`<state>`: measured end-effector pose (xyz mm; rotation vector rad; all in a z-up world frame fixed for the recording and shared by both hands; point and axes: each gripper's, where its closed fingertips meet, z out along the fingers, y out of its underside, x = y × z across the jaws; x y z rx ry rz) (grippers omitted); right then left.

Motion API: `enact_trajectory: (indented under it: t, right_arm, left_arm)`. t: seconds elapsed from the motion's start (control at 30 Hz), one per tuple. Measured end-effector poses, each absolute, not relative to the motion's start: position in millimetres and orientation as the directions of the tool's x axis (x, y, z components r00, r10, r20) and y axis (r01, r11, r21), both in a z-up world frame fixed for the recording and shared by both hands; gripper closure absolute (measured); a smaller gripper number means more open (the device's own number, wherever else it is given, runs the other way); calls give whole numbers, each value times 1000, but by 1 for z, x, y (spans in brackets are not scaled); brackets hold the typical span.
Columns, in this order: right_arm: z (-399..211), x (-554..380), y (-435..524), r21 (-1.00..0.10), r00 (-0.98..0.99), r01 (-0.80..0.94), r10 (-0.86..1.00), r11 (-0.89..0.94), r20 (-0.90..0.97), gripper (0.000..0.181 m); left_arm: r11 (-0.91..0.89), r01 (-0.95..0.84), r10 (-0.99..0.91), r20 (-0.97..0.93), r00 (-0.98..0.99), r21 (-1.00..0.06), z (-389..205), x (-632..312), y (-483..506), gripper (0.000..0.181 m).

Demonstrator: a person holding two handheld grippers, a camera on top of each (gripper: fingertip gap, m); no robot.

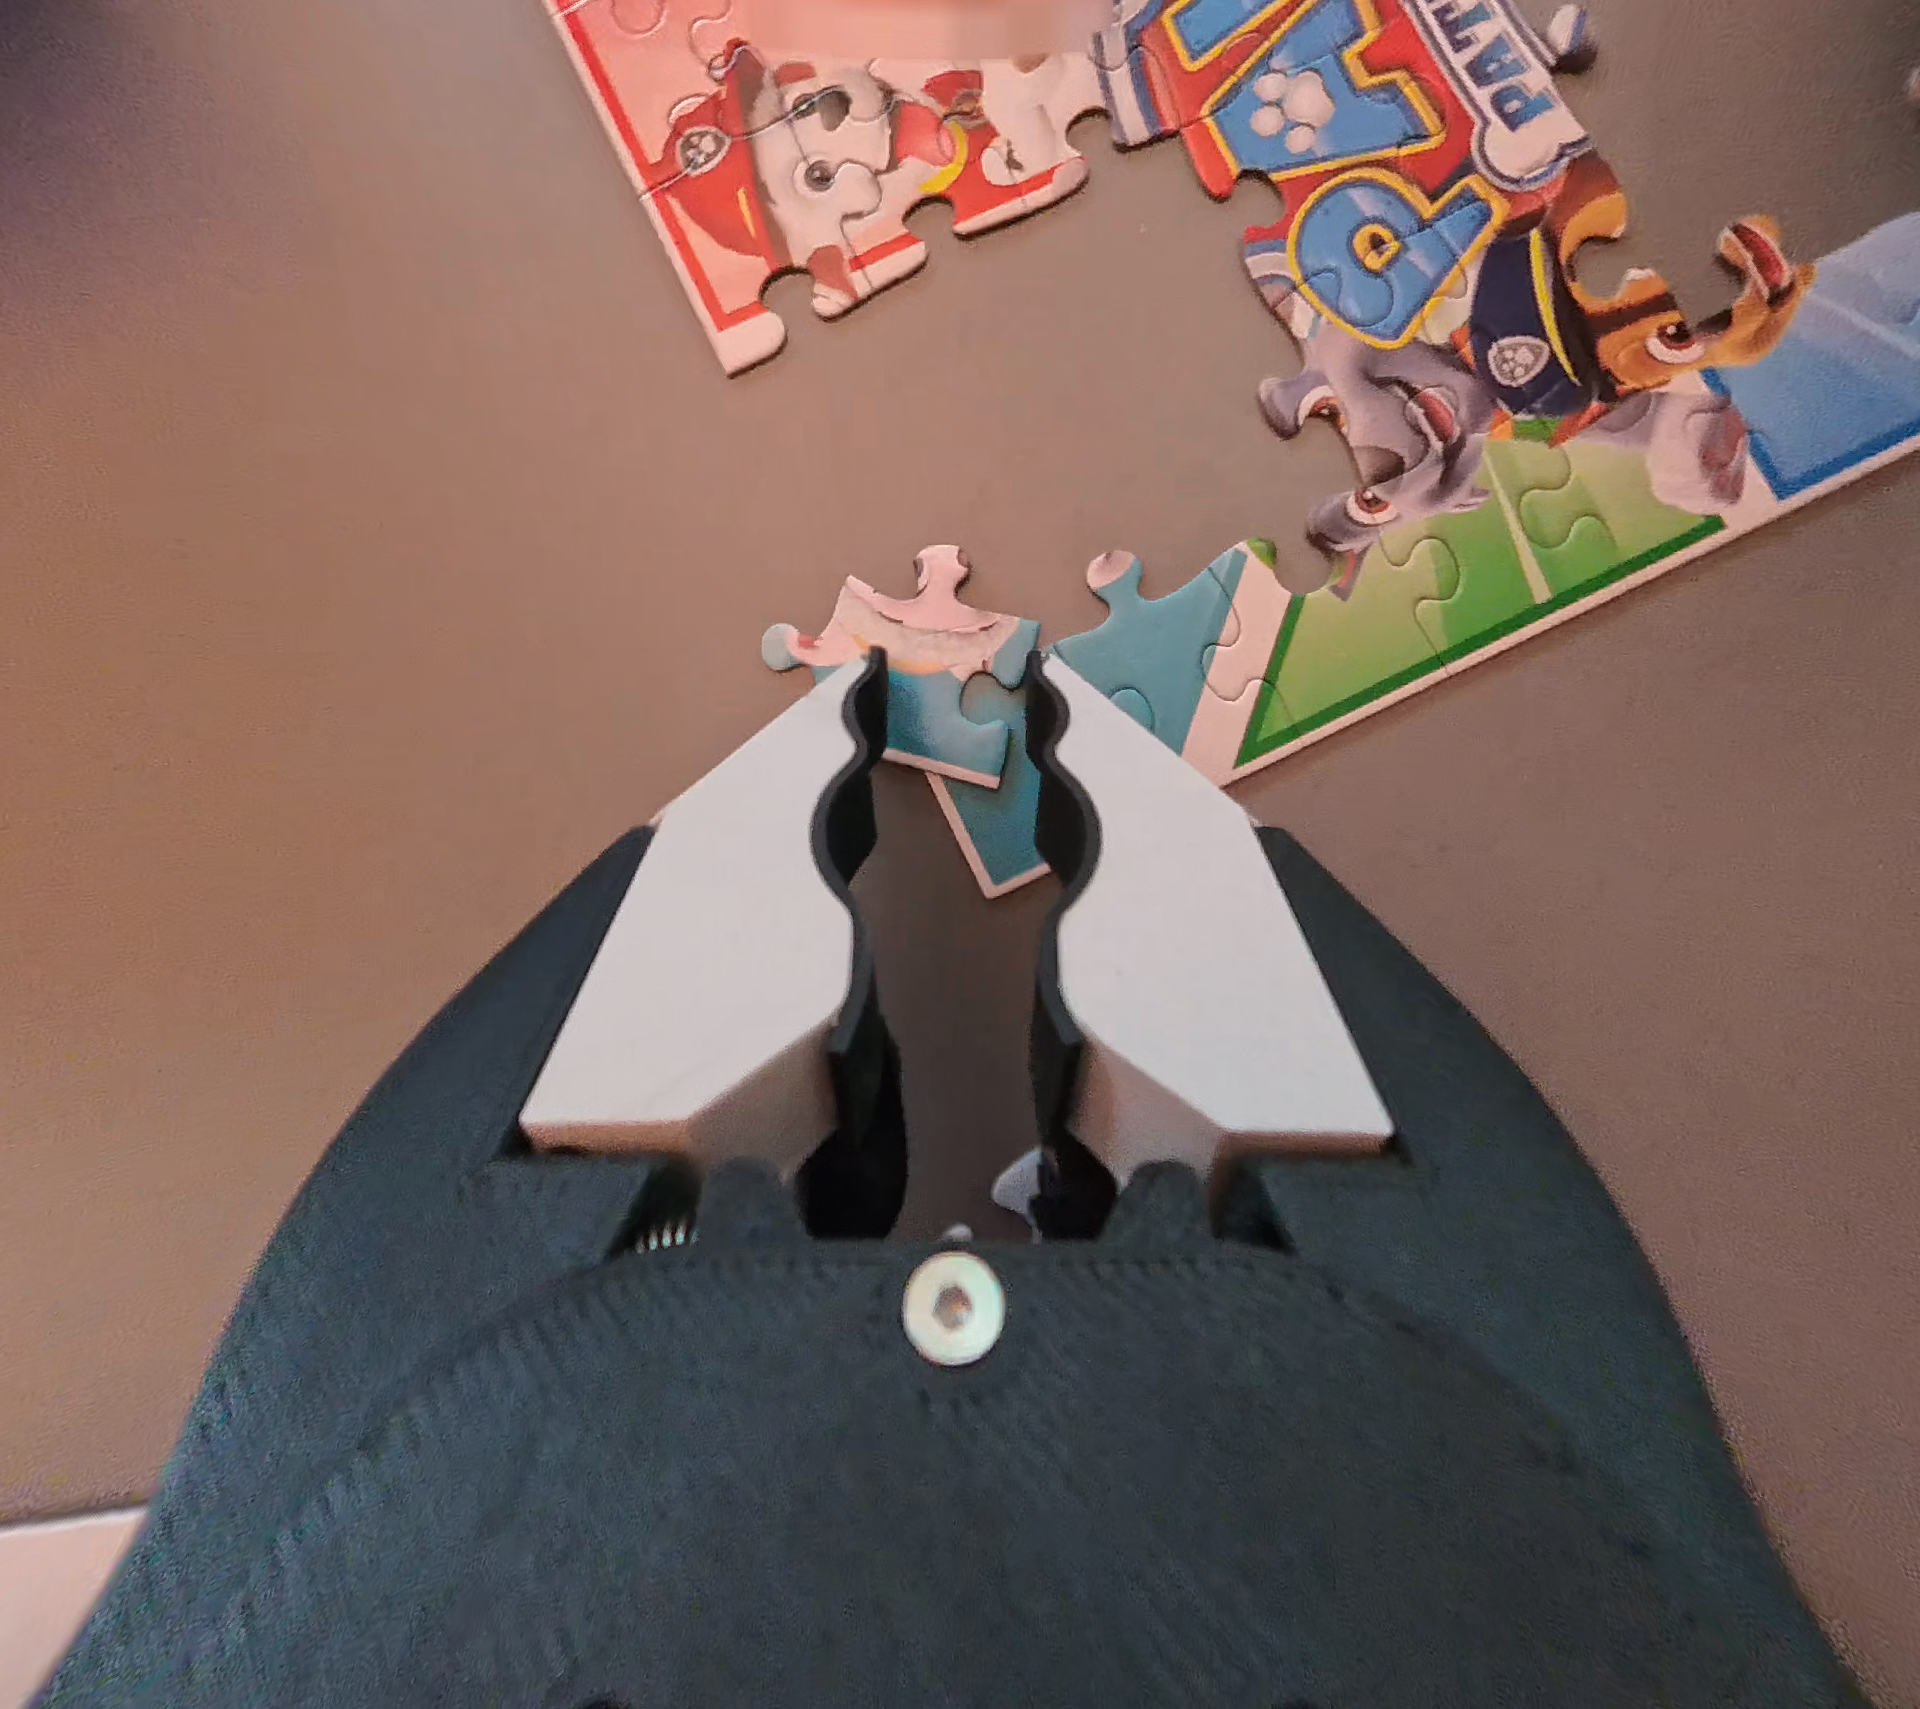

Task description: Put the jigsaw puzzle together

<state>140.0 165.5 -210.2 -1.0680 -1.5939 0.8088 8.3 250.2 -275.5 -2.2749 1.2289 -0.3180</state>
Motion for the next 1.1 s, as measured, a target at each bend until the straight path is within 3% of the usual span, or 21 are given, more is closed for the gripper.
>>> enact_trajectory:
  t: [0.2, 0.3, 0.47, 0.73, 1.1]
  right_arm:
    - [-210, 140, 165, -886, -93, 242, 919, 395, 383, 181]
    - [-208, 141, 165, -889, -85, 230, 918, 395, 386, 181]
    - [-208, 140, 165, -887, -86, 228, 916, 402, 393, 181]
    - [-207, 141, 165, -888, -81, 221, 915, 402, 394, 181]
    - [-207, 141, 165, -888, -85, 219, 915, 404, 395, 181]
  left_arm:
    - [-364, -782, -887, -66, 456, -506, -274, 12, 255, 163]
    - [-472, -677, -816, -11, 578, -564, -258, 6, 260, 145]
    - [-637, -571, -698, 73, 712, -517, -275, -10, 260, 126]
    - [-585, -598, -751, 88, 654, -549, -276, 2, 266, 157]
    - [-365, -803, -914, 15, 406, -471, -278, 9, 264, 167]
